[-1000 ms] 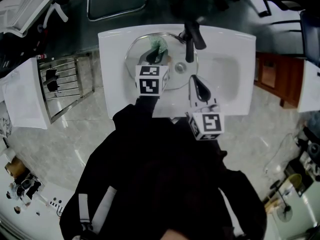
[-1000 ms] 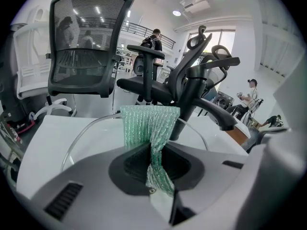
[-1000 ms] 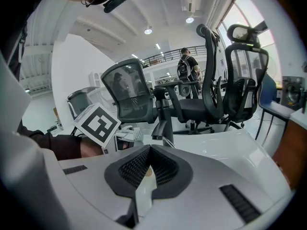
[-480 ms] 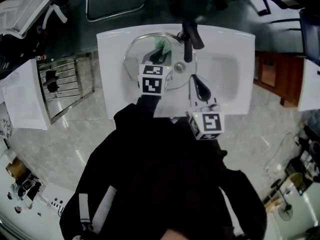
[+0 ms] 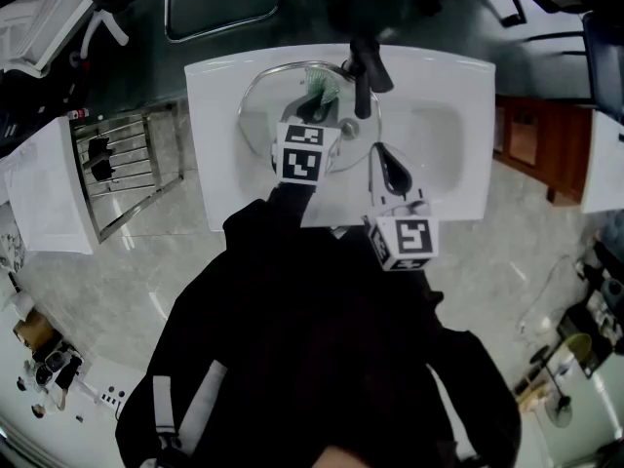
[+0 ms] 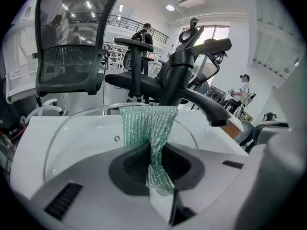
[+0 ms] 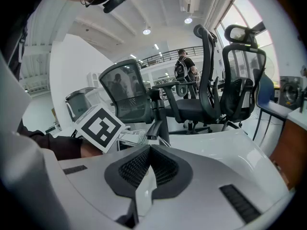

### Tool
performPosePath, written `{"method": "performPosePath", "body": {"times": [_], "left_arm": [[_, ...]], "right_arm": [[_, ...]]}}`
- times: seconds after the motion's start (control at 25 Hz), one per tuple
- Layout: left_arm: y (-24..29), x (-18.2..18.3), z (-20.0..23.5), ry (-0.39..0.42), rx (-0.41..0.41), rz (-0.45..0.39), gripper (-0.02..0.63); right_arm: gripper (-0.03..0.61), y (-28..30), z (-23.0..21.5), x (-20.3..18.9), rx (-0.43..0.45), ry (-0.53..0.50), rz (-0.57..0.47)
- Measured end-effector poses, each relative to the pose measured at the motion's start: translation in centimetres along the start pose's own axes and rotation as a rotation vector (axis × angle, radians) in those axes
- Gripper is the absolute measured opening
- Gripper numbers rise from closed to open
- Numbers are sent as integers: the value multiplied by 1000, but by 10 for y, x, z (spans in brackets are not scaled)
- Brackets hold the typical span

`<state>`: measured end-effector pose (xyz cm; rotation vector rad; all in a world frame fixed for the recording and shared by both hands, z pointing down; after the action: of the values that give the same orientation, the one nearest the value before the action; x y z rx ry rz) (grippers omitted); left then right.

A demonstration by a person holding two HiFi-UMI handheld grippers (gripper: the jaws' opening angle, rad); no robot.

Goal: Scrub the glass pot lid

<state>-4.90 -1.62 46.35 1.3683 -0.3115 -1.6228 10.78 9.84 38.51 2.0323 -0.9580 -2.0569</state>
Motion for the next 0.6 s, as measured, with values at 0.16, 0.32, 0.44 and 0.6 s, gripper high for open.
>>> {"method": "performPosePath", "body": {"times": [0.16,0.32,0.44,0.6], "left_arm": [[3,-1,-5,14,-15,8,60],[5,-1,-9,24,-28,14,60],[6,-2,-13,40,-40,25,60],[9,-3,-18,70,-55,43,60]], "right_arm": [[3,0,0,0,1,-1,-2],[3,-2,0,0,0,-1,-3],[3,-3,-1,-2,-4,3,-3],[3,-4,-2,-1,-8,4,-3]]}}
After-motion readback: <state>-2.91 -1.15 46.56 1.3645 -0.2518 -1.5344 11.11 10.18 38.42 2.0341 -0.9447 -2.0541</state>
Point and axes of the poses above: the fingertips, and each gripper's own axes: y forward along the fingers, z to its left, x out of its top, the point moved 10 cm from there along -y, backward along the fingers, and after that the axes turned 5 degrees about -y, right-handed, at the moved point
